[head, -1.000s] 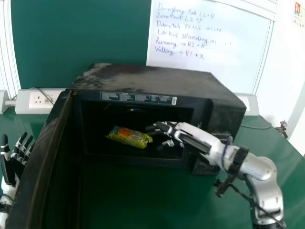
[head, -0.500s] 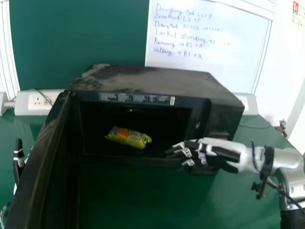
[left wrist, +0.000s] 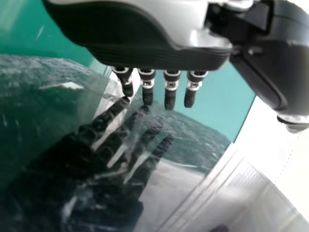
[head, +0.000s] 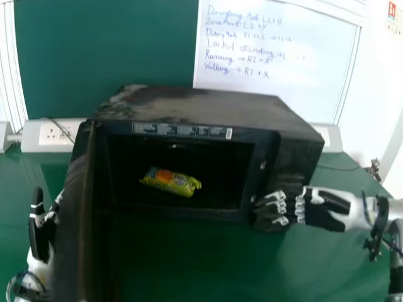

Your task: Put biscuit inside oven

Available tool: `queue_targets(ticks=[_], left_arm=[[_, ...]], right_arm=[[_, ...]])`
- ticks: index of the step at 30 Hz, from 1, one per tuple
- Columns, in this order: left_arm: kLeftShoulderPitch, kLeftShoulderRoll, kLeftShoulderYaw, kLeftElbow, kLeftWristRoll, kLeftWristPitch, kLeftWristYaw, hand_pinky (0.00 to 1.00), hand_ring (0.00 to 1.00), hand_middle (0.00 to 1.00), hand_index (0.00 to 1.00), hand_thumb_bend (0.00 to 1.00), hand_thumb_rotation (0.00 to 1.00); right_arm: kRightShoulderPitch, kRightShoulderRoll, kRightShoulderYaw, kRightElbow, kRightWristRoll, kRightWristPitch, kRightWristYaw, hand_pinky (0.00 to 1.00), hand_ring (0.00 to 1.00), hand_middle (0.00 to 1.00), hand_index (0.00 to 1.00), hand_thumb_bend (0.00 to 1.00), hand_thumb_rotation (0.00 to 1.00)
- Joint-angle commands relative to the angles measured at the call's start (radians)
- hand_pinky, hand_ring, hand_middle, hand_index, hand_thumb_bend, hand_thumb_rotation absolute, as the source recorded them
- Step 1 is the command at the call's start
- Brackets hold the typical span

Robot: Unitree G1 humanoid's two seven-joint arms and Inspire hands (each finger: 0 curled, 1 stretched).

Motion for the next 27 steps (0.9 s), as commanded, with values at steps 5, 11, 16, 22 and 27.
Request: queue_targets(ticks=[5, 11, 16, 22, 27], left_arm=[[0.015, 0.004, -0.059, -0.018, 0.051, -0.05, -0.039, 0.94, 0.97, 0.98, 1.0, 0.84, 0.67], [0.028, 0.009, -0.094, -0.041, 0.11, -0.069, -0.031, 0.95, 0.98, 0.99, 1.0, 0.86, 0.69], [0.039, 0.02, -0.111, -0.068, 0.121, -0.054, -0.033, 0.97, 0.99, 1.0, 1.0, 0.84, 0.71], [0.045, 0.038, -0.122, -0.091, 0.11, -0.032, -0.04, 0.96, 0.98, 0.99, 1.0, 0.85, 0.74], [0.043, 0.044, -0.129, -0.104, 0.083, -0.008, -0.042, 0.96, 0.98, 0.98, 1.0, 0.86, 0.72]], right_arm=[[-0.01, -0.046, -0.017, 0.082, -0.002, 0.009, 0.024, 0.82, 0.88, 0.89, 0.87, 0.7, 0.39], [-0.004, -0.048, -0.042, 0.159, -0.013, -0.047, 0.016, 0.74, 0.81, 0.85, 0.83, 0.74, 0.49], [-0.015, -0.056, -0.047, 0.23, -0.037, -0.104, 0.01, 0.66, 0.75, 0.79, 0.78, 0.75, 0.55], [-0.018, -0.067, -0.06, 0.296, -0.045, -0.1, 0.007, 0.57, 0.68, 0.73, 0.74, 0.69, 0.54], [-0.017, -0.061, -0.084, 0.333, -0.026, -0.104, 0.01, 0.48, 0.59, 0.64, 0.64, 0.58, 0.51]])
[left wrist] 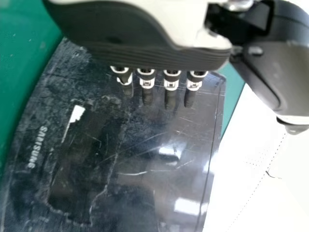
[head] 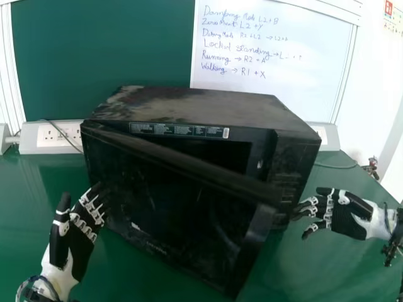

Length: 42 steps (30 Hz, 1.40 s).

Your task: Put biscuit inside oven

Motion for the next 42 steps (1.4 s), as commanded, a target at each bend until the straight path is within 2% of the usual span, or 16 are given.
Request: queue_targets(ticks=[1, 4, 7, 9, 12, 15, 19, 20, 23, 25, 26, 28, 29, 32, 35, 42], left_arm=[[-0.003, 0.006, -0.014, -0.022, -0.019, 0.018, -0.003, 0.96, 0.97, 0.98, 1.0, 0.87, 0.71], [-0.006, 0.01, -0.019, -0.029, -0.022, 0.028, -0.005, 0.96, 0.97, 0.97, 1.0, 0.87, 0.71], [-0.013, 0.026, -0.023, -0.03, -0.028, 0.039, -0.02, 0.97, 0.98, 0.98, 1.0, 0.87, 0.73], [-0.018, 0.042, -0.023, -0.033, -0.035, 0.052, -0.033, 0.95, 0.97, 0.97, 1.0, 0.88, 0.74], [-0.035, 0.071, -0.024, -0.03, -0.054, 0.073, -0.063, 0.93, 0.96, 0.95, 0.97, 0.88, 0.75], [-0.06, 0.089, -0.025, -0.023, -0.048, 0.089, -0.07, 0.92, 0.96, 0.95, 0.96, 0.87, 0.76], [-0.102, 0.101, -0.017, -0.008, -0.038, 0.12, -0.053, 0.93, 0.97, 0.97, 0.99, 0.85, 0.78], [-0.113, 0.103, -0.016, -0.003, -0.032, 0.12, -0.051, 0.93, 0.98, 0.97, 1.0, 0.85, 0.77], [-0.144, 0.109, -0.01, 0.027, -0.022, 0.113, -0.059, 0.95, 0.99, 0.99, 1.0, 0.84, 0.78], [-0.165, 0.112, -0.003, 0.056, -0.018, 0.108, -0.064, 0.96, 1.0, 1.0, 1.0, 0.83, 0.78], [-0.175, 0.113, 0.0, 0.075, -0.012, 0.099, -0.067, 0.96, 1.0, 1.0, 1.0, 0.84, 0.78], [-0.191, 0.111, 0.005, 0.119, 0.007, 0.068, -0.079, 0.96, 1.0, 1.0, 1.0, 0.83, 0.78], [-0.197, 0.109, 0.006, 0.136, 0.015, 0.055, -0.082, 0.96, 1.0, 1.0, 1.0, 0.83, 0.78], [-0.215, 0.098, 0.008, 0.185, 0.024, 0.023, -0.091, 0.96, 1.0, 1.0, 1.0, 0.85, 0.77], [-0.235, 0.095, 0.007, 0.228, 0.035, -0.005, -0.1, 0.95, 1.0, 1.0, 1.0, 0.85, 0.77], [-0.282, 0.104, 0.007, 0.273, 0.047, 0.021, -0.092, 0.98, 1.0, 1.0, 1.0, 0.88, 0.76]], right_arm=[[-0.012, 0.001, -0.027, 0.006, 0.021, -0.009, -0.004, 0.45, 0.56, 0.62, 0.61, 0.55, 0.5], [0.017, 0.002, -0.055, -0.011, 0.006, -0.024, -0.069, 0.36, 0.45, 0.51, 0.49, 0.42, 0.41], [0.064, -0.016, -0.067, -0.057, -0.051, -0.077, -0.175, 0.25, 0.34, 0.4, 0.4, 0.46, 0.5], [0.08, -0.023, -0.075, -0.059, -0.073, -0.123, -0.214, 0.22, 0.3, 0.37, 0.39, 0.47, 0.59], [0.094, -0.02, -0.099, -0.055, -0.068, -0.109, -0.26, 0.21, 0.27, 0.36, 0.38, 0.52, 0.51], [0.125, -0.024, -0.105, -0.068, -0.096, -0.173, -0.308, 0.21, 0.28, 0.37, 0.37, 0.5, 0.43], [0.204, -0.049, -0.109, -0.2, -0.172, -0.14, -0.437, 0.23, 0.28, 0.34, 0.36, 0.56, 0.49], [0.209, -0.056, -0.105, -0.214, -0.178, -0.1, -0.446, 0.23, 0.27, 0.33, 0.36, 0.59, 0.41], [0.248, -0.063, -0.108, -0.281, -0.219, -0.056, -0.514, 0.24, 0.27, 0.33, 0.38, 0.7, 0.45], [0.262, -0.067, -0.1, -0.299, -0.237, -0.067, -0.527, 0.25, 0.27, 0.33, 0.38, 0.68, 0.43], [0.264, -0.072, -0.091, -0.306, -0.249, -0.065, -0.529, 0.25, 0.27, 0.33, 0.4, 0.66, 0.46], [0.253, -0.076, -0.075, -0.301, -0.257, -0.031, -0.521, 0.24, 0.27, 0.34, 0.4, 0.67, 0.48], [0.246, -0.074, -0.067, -0.298, -0.263, -0.016, -0.526, 0.22, 0.26, 0.34, 0.4, 0.67, 0.44], [0.245, -0.075, -0.036, -0.33, -0.325, 0.037, -0.587, 0.22, 0.27, 0.35, 0.43, 0.79, 0.52], [0.236, -0.062, -0.022, -0.356, -0.342, 0.072, -0.615, 0.2, 0.24, 0.33, 0.4, 0.81, 0.5], [0.242, -0.047, -0.024, -0.439, -0.34, 0.174, -0.665, 0.2, 0.25, 0.33, 0.41, 0.8, 0.52]])
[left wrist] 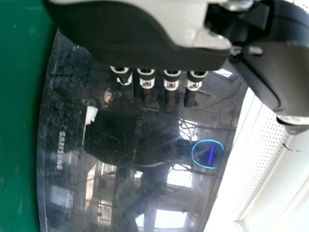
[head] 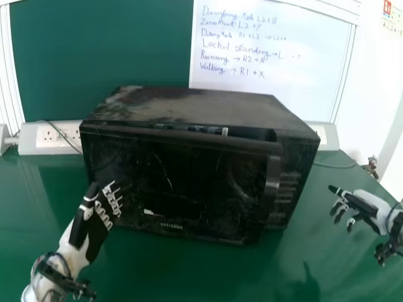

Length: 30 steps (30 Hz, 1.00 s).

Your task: Put biscuit inside oven

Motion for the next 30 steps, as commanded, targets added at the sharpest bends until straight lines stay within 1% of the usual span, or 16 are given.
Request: queue_targets(ticks=[1, 3, 6, 7, 11, 13, 16, 20, 22, 25, 27, 30], left_arm=[[-0.032, 0.009, 0.004, 0.021, 0.014, 0.015, 0.01, 0.98, 1.0, 1.0, 1.0, 0.88, 0.76], [-0.047, 0.008, 0.006, 0.042, 0.02, 0.013, 0.011, 0.99, 1.0, 1.0, 1.0, 0.88, 0.76], [-0.072, 0.011, 0.01, 0.098, 0.032, -0.004, 0.001, 0.98, 1.0, 1.0, 1.0, 0.9, 0.75], [-0.08, 0.013, 0.01, 0.112, 0.04, -0.008, 0.001, 0.98, 1.0, 1.0, 1.0, 0.9, 0.75], [-0.109, 0.012, 0.004, 0.159, 0.074, -0.023, 0.009, 0.96, 1.0, 1.0, 1.0, 0.93, 0.76], [-0.129, 0.011, 0.001, 0.183, 0.087, -0.025, 0.011, 0.96, 1.0, 1.0, 1.0, 0.95, 0.77], [-0.165, 0.007, -0.006, 0.226, 0.096, -0.029, 0.0, 0.95, 1.0, 1.0, 1.0, 0.97, 0.78], [-0.198, 0.001, -0.029, 0.218, 0.094, 0.012, -0.005, 0.96, 1.0, 1.0, 1.0, 0.96, 0.8], [-0.21, -0.002, -0.032, 0.23, 0.088, 0.019, -0.014, 0.95, 1.0, 1.0, 1.0, 0.95, 0.8], [-0.23, -0.007, -0.036, 0.247, 0.09, 0.027, -0.018, 0.94, 1.0, 1.0, 1.0, 0.96, 0.79], [-0.247, -0.009, -0.041, 0.258, 0.101, 0.036, -0.011, 0.94, 1.0, 1.0, 1.0, 0.97, 0.78], [-0.279, -0.013, -0.051, 0.292, 0.122, 0.029, -0.005, 0.94, 0.99, 1.0, 1.0, 0.95, 0.8]], right_arm=[[-0.01, 0.013, 0.005, -0.024, -0.002, 0.043, -0.026, 0.2, 0.25, 0.33, 0.41, 0.8, 0.52], [-0.005, 0.023, 0.003, -0.051, -0.011, 0.072, -0.062, 0.2, 0.25, 0.34, 0.42, 0.81, 0.5], [0.014, 0.041, 0.0, -0.109, -0.041, 0.098, -0.133, 0.21, 0.26, 0.36, 0.43, 0.82, 0.52], [0.014, 0.045, 0.003, -0.122, -0.048, 0.105, -0.148, 0.21, 0.27, 0.36, 0.43, 0.83, 0.54], [0.007, 0.052, 0.019, -0.15, -0.071, 0.124, -0.182, 0.23, 0.29, 0.37, 0.44, 0.81, 0.57], [0.008, 0.061, 0.017, -0.159, -0.077, 0.122, -0.195, 0.24, 0.3, 0.37, 0.44, 0.79, 0.56], [0.008, 0.066, 0.021, -0.173, -0.08, 0.125, -0.196, 0.25, 0.32, 0.39, 0.46, 0.8, 0.56], [0.009, 0.07, 0.015, -0.212, -0.066, 0.167, -0.181, 0.24, 0.32, 0.4, 0.47, 0.77, 0.53], [0.012, 0.069, 0.012, -0.225, -0.062, 0.174, -0.176, 0.25, 0.32, 0.4, 0.46, 0.76, 0.53], [0.02, 0.066, 0.008, -0.235, -0.064, 0.166, -0.178, 0.25, 0.31, 0.4, 0.46, 0.76, 0.52], [0.02, 0.065, 0.009, -0.239, -0.062, 0.172, -0.175, 0.24, 0.31, 0.39, 0.46, 0.75, 0.52], [0.02, 0.065, 0.012, -0.244, -0.058, 0.181, -0.167, 0.24, 0.31, 0.39, 0.47, 0.73, 0.49]])
